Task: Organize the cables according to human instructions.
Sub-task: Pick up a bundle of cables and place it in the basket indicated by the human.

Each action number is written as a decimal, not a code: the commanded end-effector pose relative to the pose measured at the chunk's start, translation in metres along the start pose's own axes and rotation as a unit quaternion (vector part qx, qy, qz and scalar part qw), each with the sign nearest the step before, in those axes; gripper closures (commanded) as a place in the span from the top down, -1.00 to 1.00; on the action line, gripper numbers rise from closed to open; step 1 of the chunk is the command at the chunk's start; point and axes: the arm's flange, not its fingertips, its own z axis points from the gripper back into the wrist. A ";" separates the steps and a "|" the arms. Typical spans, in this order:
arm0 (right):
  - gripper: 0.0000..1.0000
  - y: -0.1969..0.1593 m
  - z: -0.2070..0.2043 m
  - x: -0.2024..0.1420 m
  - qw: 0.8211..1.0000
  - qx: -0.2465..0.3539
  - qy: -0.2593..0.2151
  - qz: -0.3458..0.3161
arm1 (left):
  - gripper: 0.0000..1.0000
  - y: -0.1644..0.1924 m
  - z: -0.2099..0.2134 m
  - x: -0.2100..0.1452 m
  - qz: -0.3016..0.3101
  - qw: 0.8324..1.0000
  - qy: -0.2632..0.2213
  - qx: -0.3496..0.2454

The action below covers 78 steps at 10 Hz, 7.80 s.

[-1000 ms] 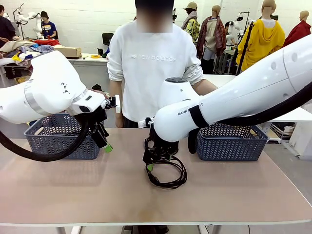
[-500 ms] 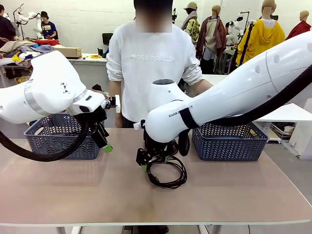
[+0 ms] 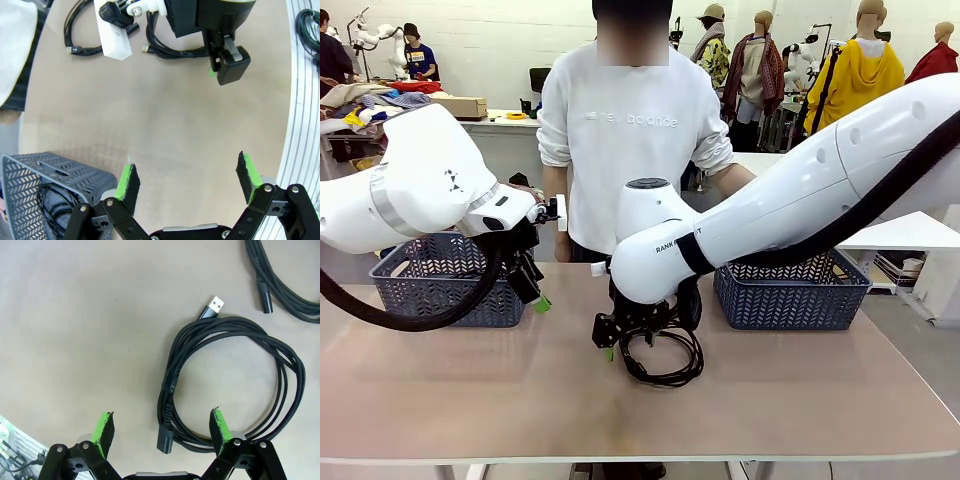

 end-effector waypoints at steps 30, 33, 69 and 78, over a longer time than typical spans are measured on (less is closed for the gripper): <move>-1.00 -0.021 0.058 -0.024 0.996 -0.045 -0.052 -0.058 | 1.00 -0.001 0.001 -0.001 -0.001 1.000 0.001 0.003; -1.00 -0.041 0.107 -0.029 0.988 -0.048 -0.041 0.144 | 1.00 -0.001 0.001 -0.001 -0.001 1.000 0.001 0.003; -0.81 -0.359 0.123 -0.011 0.880 -0.110 -0.033 0.461 | 1.00 -0.001 0.001 -0.001 -0.001 1.000 0.001 0.003; 0.36 -0.359 0.129 -0.013 0.886 -0.115 -0.035 0.449 | 1.00 -0.001 0.001 -0.001 -0.001 1.000 0.001 0.003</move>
